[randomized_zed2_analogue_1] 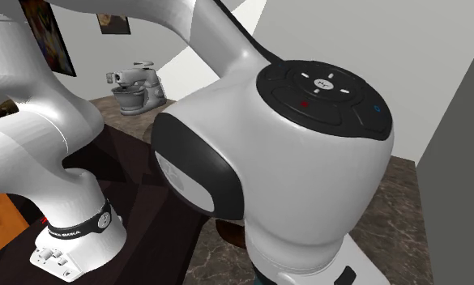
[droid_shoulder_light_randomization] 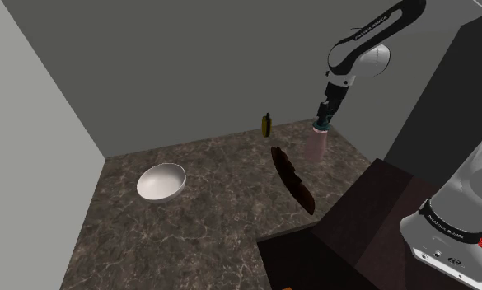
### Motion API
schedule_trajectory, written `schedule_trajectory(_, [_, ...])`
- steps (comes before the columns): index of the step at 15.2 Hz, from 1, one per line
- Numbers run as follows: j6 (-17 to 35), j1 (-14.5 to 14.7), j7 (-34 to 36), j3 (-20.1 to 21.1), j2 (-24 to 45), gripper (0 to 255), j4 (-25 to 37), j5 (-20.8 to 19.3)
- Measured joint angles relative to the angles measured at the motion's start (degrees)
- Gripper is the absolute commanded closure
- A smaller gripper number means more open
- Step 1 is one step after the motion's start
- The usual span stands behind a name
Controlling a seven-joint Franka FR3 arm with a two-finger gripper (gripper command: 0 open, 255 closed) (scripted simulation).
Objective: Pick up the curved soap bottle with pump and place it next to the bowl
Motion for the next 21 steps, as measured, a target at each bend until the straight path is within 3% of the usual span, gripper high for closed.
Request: schedule_trajectory(21, [-15.74,-0.7,6.29,0.35,-9.66,255,7.04,-5.84])
